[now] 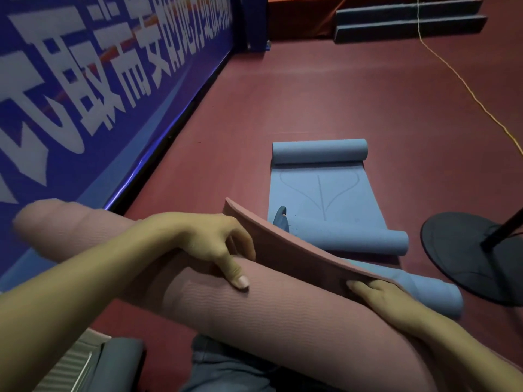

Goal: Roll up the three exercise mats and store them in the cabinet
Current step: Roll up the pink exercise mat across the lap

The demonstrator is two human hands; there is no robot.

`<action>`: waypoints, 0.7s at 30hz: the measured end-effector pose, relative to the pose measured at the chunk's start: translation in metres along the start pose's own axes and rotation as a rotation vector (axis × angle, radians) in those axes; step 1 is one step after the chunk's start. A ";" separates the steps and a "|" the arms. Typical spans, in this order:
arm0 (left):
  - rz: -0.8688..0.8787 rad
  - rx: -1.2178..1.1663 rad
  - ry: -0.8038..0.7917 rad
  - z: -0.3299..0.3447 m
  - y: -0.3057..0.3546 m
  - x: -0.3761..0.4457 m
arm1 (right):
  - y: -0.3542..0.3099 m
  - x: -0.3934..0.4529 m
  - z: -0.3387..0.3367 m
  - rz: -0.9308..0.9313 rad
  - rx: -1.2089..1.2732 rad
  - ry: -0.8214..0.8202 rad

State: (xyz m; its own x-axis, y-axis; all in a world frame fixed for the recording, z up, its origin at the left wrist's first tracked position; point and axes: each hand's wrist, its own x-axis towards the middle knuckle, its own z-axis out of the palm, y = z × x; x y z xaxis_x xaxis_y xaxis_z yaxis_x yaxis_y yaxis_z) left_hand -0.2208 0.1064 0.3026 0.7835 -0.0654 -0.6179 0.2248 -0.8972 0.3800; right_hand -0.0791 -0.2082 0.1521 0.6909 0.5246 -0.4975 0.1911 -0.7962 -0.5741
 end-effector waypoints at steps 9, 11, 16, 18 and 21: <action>0.045 0.219 0.524 0.013 -0.020 0.027 | -0.022 -0.052 0.018 -0.307 -0.228 0.308; 0.005 0.287 0.504 0.014 -0.014 0.030 | -0.025 -0.056 0.025 -0.327 -0.289 0.368; -0.090 0.504 0.233 0.019 0.008 0.016 | -0.021 -0.041 0.025 -0.222 -0.229 0.308; -0.080 0.663 0.143 0.029 0.009 0.013 | -0.022 -0.036 0.022 -0.202 -0.176 0.303; -0.020 0.773 0.166 0.038 0.005 0.014 | -0.023 -0.032 0.021 -0.173 -0.061 0.307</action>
State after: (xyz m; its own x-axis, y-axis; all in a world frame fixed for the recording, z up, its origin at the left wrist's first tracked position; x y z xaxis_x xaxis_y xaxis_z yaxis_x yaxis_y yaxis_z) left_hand -0.2308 0.0841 0.2699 0.8736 -0.0342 -0.4855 -0.1784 -0.9506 -0.2540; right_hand -0.1203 -0.2000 0.1671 0.8202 0.5456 -0.1724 0.3586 -0.7249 -0.5881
